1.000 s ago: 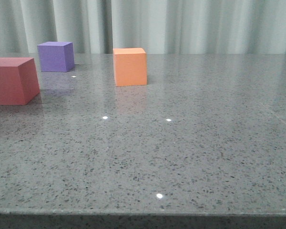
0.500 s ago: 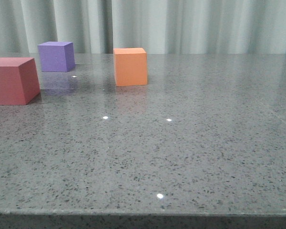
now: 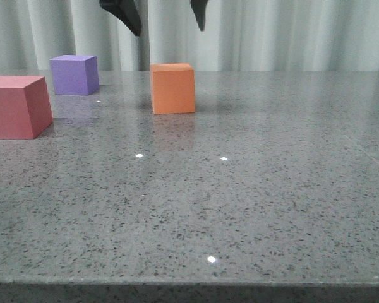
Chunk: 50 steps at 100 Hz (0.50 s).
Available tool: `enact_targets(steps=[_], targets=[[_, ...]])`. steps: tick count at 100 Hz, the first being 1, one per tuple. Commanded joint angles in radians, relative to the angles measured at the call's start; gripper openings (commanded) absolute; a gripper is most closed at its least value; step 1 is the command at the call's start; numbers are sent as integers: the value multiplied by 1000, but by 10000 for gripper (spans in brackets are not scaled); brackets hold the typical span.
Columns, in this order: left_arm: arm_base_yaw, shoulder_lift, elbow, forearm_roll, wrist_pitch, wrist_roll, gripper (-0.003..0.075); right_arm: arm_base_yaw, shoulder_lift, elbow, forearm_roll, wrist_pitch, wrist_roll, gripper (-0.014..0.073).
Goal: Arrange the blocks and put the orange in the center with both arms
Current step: 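Lower the left gripper over the orange cube at the center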
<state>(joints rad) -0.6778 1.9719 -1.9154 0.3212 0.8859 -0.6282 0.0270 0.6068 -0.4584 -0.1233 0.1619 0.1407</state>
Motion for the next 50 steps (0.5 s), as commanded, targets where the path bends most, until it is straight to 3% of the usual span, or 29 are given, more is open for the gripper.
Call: enact_targets(steps=[1, 50], targets=[[-6, -32, -43, 28, -31, -15, 626, -8, -2, -26, -16, -83, -7, -69], [-4, 55, -43, 28, -33, -15, 625, -8, -2, -26, -16, -83, -7, -69]])
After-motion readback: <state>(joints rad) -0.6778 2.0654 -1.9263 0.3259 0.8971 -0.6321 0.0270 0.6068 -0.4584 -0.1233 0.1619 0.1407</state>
